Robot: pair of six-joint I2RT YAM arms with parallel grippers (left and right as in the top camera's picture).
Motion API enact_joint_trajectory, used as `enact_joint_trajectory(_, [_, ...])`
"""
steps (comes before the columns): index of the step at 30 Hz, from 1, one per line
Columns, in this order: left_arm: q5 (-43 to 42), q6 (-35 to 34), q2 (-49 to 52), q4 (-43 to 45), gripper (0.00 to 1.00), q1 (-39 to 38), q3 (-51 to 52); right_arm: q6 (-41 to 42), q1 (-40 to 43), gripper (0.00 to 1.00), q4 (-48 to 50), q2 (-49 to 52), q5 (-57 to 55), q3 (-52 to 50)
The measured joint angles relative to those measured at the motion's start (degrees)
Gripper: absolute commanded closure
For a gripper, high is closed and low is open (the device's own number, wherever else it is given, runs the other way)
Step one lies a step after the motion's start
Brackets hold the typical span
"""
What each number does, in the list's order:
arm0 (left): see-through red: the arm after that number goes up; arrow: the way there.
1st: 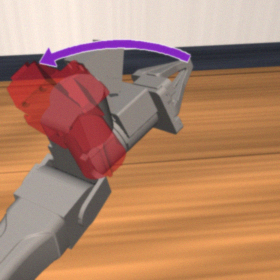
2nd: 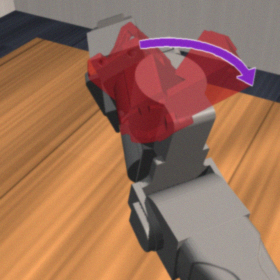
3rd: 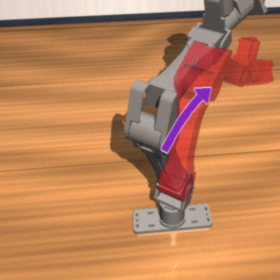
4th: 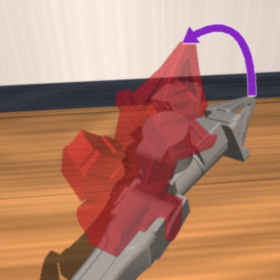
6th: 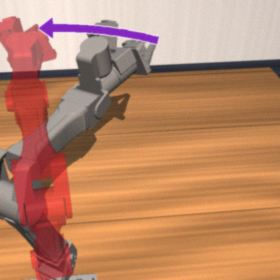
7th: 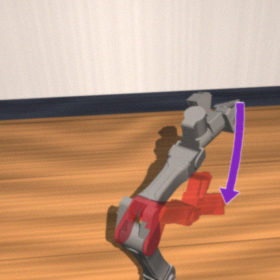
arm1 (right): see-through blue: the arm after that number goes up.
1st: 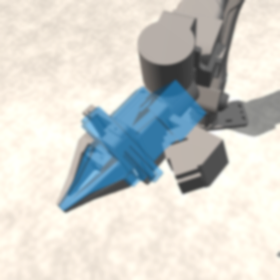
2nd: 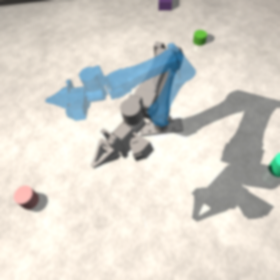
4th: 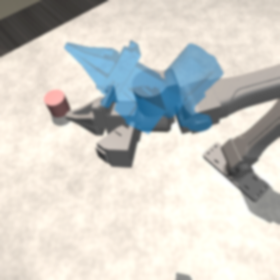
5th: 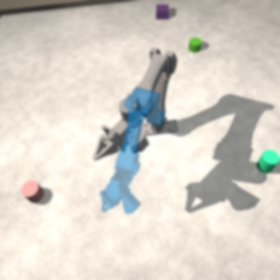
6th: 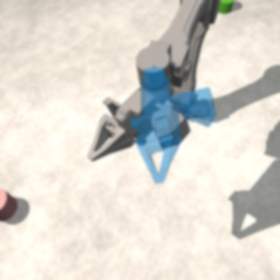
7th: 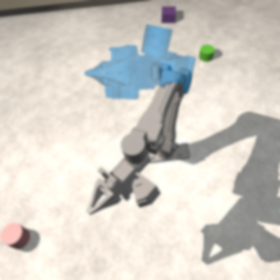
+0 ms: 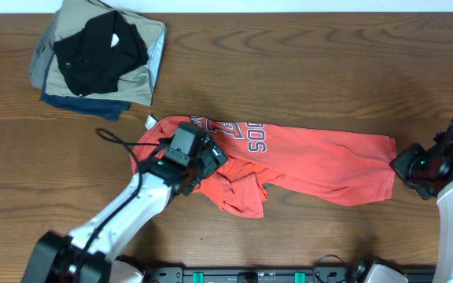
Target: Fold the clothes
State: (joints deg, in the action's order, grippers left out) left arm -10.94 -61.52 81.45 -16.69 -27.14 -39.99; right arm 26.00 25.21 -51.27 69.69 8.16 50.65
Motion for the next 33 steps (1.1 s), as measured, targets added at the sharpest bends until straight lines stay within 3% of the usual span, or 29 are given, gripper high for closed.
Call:
enact_joint_trajectory(5, [0.0,0.0,1.7,0.9,0.01,0.0,0.0,-0.2,0.0,0.99,-0.1,0.0,0.0,0.0])
enact_joint_trajectory(7, [0.0,0.0,1.7,1.1,0.09,0.0,0.0,-0.2,0.0,0.99,-0.1,0.0,0.0,0.0])
enact_joint_trajectory(10, [0.1,0.6,1.7,1.1,0.14,0.0,0.0,-0.2,0.0,0.99,-0.1,0.0,0.0,0.0])
enact_joint_trajectory(14, [0.4,1.3,1.7,1.0,0.31,0.0,0.0,-0.4,0.0,0.99,-0.2,0.0,0.0,0.0])
enact_joint_trajectory(17, [0.5,1.8,1.7,0.9,0.32,0.0,0.0,-0.4,0.0,0.99,-0.3,0.0,0.0,0.0])
enact_joint_trajectory(20, [0.5,1.6,1.7,0.9,0.41,0.0,0.0,-0.4,0.0,0.99,-0.3,0.0,0.0,0.0])
enact_joint_trajectory(33, [0.2,2.0,0.6,0.1,0.42,0.0,0.0,-0.5,0.0,0.98,-0.3,0.0,0.0,0.0])
